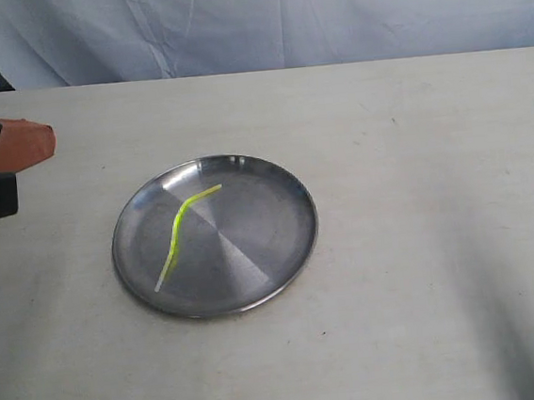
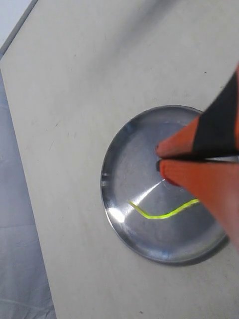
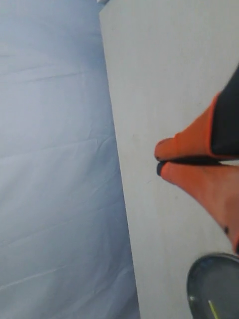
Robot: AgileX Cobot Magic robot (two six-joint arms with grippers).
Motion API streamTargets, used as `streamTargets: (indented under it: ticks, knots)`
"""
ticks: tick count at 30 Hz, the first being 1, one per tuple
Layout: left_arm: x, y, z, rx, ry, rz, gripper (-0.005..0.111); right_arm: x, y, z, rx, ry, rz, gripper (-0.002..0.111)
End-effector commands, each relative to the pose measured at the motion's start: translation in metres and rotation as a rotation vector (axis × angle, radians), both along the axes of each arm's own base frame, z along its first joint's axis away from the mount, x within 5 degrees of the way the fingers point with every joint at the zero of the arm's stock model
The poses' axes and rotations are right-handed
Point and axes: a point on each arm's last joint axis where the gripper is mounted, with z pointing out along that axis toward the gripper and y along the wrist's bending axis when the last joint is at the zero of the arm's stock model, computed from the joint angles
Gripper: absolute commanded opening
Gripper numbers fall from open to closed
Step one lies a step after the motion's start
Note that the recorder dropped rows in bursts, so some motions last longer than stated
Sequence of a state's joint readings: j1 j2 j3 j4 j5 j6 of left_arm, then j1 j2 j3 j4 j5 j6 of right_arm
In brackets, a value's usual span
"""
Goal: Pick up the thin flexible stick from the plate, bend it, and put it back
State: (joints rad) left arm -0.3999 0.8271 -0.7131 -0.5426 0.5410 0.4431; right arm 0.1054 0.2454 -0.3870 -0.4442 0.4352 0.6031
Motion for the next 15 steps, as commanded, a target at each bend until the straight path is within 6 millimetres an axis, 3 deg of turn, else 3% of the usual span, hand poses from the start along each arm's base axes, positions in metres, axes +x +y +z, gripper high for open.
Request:
streamTargets:
  ticks: [1,9,15]
  knots:
    - [-0.001,0.0,0.0,-0.013,0.002,0.004,0.0,-0.001,0.009,-0.027,-0.088,-0.055,0.112,0.0]
    - [-0.001,0.0,0.0,-0.011,0.001,0.004,0.0,-0.008,0.005,-0.076,-0.025,-0.006,0.006,0.0]
    - [-0.001,0.001,0.0,-0.005,-0.001,0.004,0.0,-0.012,0.006,-0.101,-0.121,0.112,0.027,0.0]
